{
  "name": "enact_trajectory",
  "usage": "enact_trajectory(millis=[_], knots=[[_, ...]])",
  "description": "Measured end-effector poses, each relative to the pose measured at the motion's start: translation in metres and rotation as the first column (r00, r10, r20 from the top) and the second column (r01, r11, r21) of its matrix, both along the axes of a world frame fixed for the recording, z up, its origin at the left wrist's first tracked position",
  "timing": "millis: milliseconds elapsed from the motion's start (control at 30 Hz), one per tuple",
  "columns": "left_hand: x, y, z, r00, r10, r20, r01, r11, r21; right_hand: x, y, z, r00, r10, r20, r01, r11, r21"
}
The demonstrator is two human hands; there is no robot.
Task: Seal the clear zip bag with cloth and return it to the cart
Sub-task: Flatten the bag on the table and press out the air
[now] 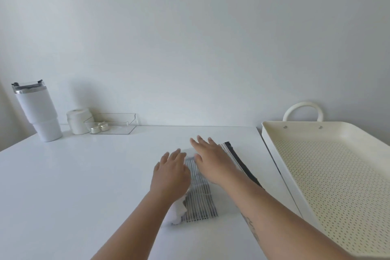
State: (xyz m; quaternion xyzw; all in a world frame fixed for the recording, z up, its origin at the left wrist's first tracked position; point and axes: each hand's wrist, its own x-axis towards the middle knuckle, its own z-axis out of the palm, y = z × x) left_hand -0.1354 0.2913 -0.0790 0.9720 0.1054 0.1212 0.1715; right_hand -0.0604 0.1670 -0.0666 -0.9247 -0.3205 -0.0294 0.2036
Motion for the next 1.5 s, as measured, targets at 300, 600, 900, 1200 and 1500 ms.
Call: enact_trajectory(millis=[300, 600, 900, 1200, 1500], knots=[[0.018, 0.0, -0.035, 0.991, 0.032, -0.132, -0.019, 0.995, 0.1, 0.021, 0.01, -0.041, 1.0, -0.013, -0.015, 0.011, 0.986, -0.168], [0.021, 0.0, -0.039, 0.99, 0.059, -0.131, -0.041, 0.99, 0.133, 0.026, 0.006, -0.054, 0.998, -0.056, 0.013, 0.057, 0.991, -0.117], [0.024, 0.0, -0.038, 0.992, 0.054, -0.11, -0.035, 0.986, 0.165, 0.03, 0.007, -0.061, 0.995, -0.099, -0.021, 0.097, 0.991, -0.088], [0.024, -0.001, -0.037, 0.991, 0.056, -0.121, -0.032, 0.981, 0.192, 0.031, 0.006, -0.061, 0.992, -0.087, -0.09, 0.078, 0.992, -0.097], [0.022, -0.001, -0.036, 0.987, 0.055, -0.153, -0.021, 0.976, 0.216, 0.03, 0.007, -0.062, 0.988, -0.09, -0.125, 0.074, 0.989, -0.126]])
